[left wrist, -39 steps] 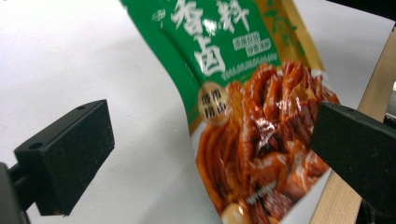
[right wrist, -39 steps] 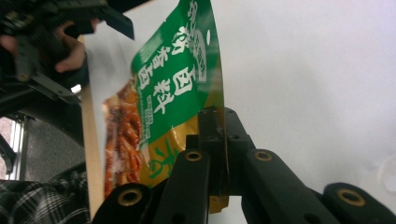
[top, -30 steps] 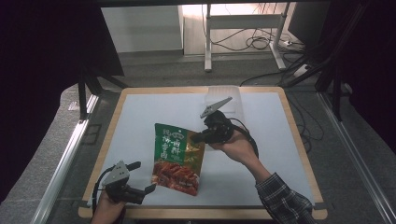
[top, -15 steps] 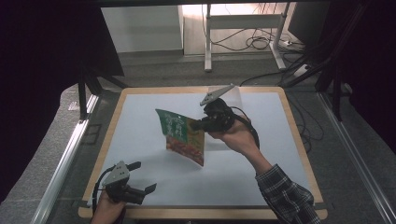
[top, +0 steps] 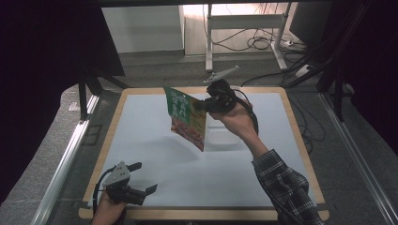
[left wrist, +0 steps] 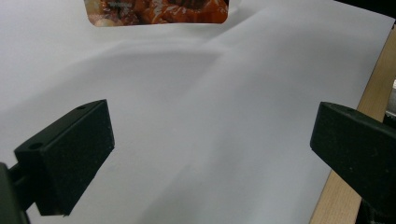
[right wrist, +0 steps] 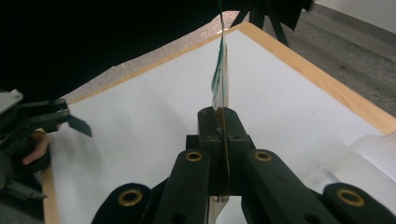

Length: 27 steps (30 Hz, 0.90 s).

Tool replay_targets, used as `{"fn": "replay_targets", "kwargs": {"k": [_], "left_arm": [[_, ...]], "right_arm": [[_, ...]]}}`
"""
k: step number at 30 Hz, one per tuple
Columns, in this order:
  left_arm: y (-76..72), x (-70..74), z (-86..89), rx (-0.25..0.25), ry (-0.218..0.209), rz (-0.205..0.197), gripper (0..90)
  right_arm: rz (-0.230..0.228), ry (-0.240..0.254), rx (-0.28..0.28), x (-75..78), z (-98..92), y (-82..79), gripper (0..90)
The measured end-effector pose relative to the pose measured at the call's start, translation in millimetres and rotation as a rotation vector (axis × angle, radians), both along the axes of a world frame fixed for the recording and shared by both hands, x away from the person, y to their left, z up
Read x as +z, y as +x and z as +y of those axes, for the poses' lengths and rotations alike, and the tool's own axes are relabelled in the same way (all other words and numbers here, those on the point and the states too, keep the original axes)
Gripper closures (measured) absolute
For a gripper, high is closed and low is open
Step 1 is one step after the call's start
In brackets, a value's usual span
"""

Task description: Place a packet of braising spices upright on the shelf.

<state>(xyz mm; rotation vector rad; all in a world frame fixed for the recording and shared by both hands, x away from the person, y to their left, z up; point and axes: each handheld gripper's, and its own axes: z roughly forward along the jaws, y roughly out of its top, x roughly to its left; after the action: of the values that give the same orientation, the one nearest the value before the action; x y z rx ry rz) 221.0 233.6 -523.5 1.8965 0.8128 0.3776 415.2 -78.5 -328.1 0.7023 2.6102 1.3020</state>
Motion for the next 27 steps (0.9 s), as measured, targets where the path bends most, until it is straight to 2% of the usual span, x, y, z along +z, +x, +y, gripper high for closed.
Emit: {"fn": "replay_targets", "kwargs": {"k": [10,20,27], "left_arm": [[0.2,0.0,0.6,-0.002,0.001,0.001,0.0],[0.6,-0.2,1.6,-0.004,-0.007,0.004,0.0],[1.0,-0.3,2.3,-0.007,-0.007,0.005,0.0]], "right_arm": [[-0.047,0.019,-0.022,14.5,1.6,19.3,89.6],[-0.094,0.024,-0.079,35.0,3.6,46.4,89.6],[-0.123,0.007,-0.103,37.1,8.8,64.2,89.6]]}}
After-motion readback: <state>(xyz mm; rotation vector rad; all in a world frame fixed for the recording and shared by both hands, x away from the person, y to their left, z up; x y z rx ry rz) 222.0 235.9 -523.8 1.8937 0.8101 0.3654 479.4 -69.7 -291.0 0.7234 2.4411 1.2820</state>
